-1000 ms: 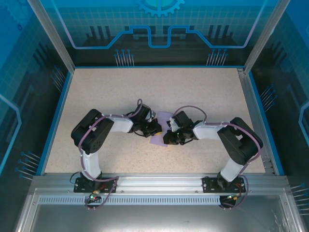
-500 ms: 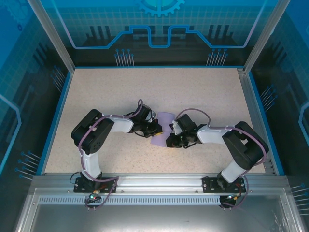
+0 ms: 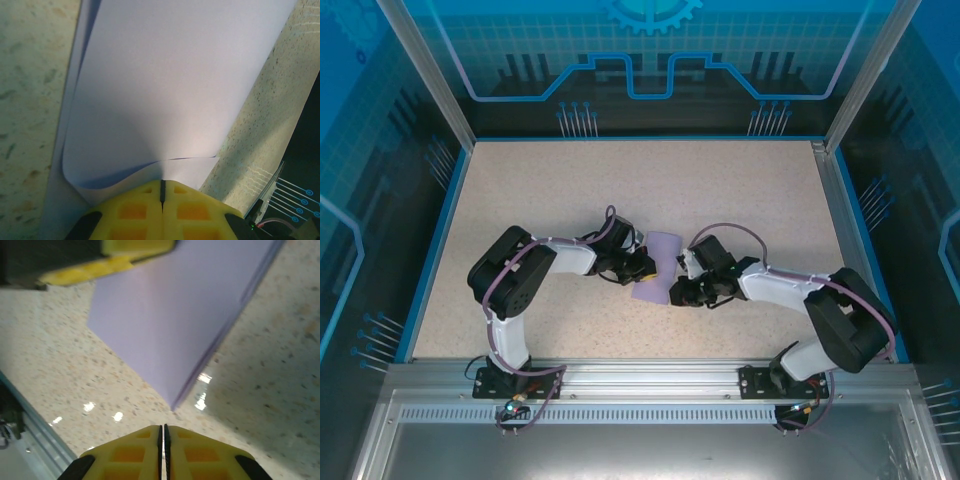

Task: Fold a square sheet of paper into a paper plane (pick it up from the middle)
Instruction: Fold the triangle a second time at the center of the table.

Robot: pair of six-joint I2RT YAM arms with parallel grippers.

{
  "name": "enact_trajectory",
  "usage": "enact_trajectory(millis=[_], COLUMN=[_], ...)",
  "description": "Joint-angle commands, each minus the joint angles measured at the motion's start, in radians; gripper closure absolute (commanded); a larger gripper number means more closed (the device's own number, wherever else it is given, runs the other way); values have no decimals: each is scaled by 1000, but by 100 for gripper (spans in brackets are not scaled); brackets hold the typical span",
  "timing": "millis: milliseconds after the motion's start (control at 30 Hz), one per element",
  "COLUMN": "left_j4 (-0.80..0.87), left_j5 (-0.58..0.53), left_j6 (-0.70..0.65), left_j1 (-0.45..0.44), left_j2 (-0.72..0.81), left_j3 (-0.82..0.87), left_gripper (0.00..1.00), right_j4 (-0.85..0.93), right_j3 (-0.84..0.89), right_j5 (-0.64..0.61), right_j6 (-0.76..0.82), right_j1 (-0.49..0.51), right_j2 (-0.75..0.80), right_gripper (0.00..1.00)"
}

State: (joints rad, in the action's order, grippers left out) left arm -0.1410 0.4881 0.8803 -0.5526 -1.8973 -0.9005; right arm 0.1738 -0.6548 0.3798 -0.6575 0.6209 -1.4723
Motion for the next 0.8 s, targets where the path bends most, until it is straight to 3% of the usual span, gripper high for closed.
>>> enact_trajectory(millis=[0,167,367,767], left_j4=[83,84,88,96], left_j5=[-31,-29,-32,-44], left_j6=[-30,-29,-30,-29], left_j1=[-3,-6,-6,-5], left_j2=[-28,-27,-25,-25], left_j3=[15,14,12,12], left_gripper=[100,100,100,100], right_j4=[-81,-125,-43,-22], right_j3=[-58,-108,-100,63], right_j5=[54,35,-10,32], right_j6=[-60,-90,-54,-33], right_j1=[11,33,22,4], right_j2=[-62,-171,-247,-117], right_gripper=[88,87,87,86])
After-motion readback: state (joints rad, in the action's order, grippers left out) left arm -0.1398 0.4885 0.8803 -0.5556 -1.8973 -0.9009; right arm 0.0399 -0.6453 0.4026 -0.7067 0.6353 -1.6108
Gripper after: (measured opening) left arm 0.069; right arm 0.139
